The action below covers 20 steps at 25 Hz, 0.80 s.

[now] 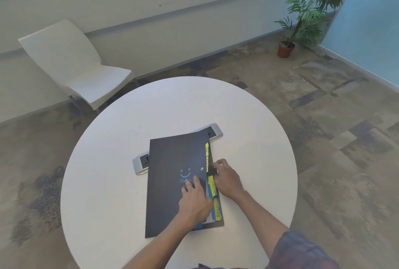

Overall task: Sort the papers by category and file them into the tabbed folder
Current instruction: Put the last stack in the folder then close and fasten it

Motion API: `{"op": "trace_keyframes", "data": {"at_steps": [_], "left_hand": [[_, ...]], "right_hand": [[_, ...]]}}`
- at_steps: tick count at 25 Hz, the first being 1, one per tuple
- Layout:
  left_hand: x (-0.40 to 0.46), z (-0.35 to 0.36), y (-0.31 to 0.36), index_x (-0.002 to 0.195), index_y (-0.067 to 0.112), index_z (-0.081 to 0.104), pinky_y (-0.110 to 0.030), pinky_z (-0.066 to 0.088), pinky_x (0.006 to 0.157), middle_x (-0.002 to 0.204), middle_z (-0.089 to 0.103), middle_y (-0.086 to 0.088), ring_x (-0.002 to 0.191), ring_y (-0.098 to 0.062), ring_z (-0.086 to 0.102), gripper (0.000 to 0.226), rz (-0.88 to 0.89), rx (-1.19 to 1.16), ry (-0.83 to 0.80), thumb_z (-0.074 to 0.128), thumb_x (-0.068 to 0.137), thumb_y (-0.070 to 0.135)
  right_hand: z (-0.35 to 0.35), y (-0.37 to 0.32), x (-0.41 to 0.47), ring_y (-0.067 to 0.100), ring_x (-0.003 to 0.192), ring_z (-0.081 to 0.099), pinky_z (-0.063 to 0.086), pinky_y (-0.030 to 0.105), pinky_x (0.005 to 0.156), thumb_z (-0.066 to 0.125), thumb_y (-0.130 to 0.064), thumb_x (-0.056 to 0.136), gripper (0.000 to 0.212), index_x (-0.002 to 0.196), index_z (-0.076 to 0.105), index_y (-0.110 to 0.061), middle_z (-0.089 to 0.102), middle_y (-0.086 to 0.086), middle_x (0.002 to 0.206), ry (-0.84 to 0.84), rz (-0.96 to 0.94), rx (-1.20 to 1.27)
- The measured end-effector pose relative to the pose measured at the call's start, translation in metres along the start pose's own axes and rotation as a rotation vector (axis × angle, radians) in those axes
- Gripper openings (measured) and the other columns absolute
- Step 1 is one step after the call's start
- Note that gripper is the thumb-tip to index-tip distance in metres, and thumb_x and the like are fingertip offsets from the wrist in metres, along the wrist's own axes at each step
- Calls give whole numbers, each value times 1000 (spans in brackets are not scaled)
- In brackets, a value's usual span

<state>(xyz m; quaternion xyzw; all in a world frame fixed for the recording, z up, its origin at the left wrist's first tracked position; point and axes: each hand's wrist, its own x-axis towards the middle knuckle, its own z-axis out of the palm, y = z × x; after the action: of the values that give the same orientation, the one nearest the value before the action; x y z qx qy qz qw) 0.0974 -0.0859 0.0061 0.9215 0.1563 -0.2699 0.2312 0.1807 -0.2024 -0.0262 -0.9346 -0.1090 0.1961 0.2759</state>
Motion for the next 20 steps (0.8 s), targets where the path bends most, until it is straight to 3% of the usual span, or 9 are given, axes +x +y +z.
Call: {"op": "trace_keyframes", "data": {"at_steps": [4, 8, 13, 16, 18, 20], "left_hand": [[3, 2, -3, 152, 7, 8, -50, 36, 110, 158, 13, -21, 142, -44, 22, 68, 6, -5, -7, 36, 93, 27], [5, 3, -7, 152, 8, 11, -48, 38, 110, 158, 16, -19, 142, -41, 25, 67, 10, -9, -10, 37, 93, 28], [6, 3, -7, 151, 8, 14, -47, 39, 109, 158, 15, -17, 141, -40, 24, 67, 17, -17, -21, 40, 93, 29], [9, 7, -2, 149, 9, 18, -50, 43, 105, 158, 16, -19, 141, -43, 23, 67, -13, 8, -27, 43, 92, 33], [11, 9, 5, 149, 9, 18, -51, 43, 104, 157, 18, -21, 140, -44, 25, 71, -42, 49, -22, 47, 91, 38], [11, 10, 13, 153, 9, 12, -50, 41, 107, 159, 11, -23, 143, -45, 21, 80, -65, 119, -30, 50, 91, 44]], "right_hand": [[-7, -9, 17, 27, 99, 60, 49, 35, 80, 51, -27, 85, 27, 105, 63, -14, 50, 0, 122, -109, -41, -73], [-2, -8, 25, 22, 89, 60, 55, 40, 81, 64, -40, 75, 34, 102, 60, -19, 53, -2, 106, -153, -17, -19], [-1, 13, 21, 23, 92, 65, 50, 31, 84, 66, -23, 81, 33, 113, 66, -14, 68, 2, 110, 9, 72, 172], [4, 24, 12, 24, 89, 70, 56, 35, 87, 61, -11, 86, 28, 112, 71, -11, 73, 5, 103, 136, 175, 367], [8, 32, 6, 22, 77, 71, 60, 40, 81, 61, -6, 88, 20, 103, 74, -6, 75, 8, 90, 220, 287, 548], [8, 36, 1, 17, 72, 69, 61, 29, 71, 64, -5, 89, 18, 104, 74, -4, 75, 9, 89, 276, 367, 688]]}}
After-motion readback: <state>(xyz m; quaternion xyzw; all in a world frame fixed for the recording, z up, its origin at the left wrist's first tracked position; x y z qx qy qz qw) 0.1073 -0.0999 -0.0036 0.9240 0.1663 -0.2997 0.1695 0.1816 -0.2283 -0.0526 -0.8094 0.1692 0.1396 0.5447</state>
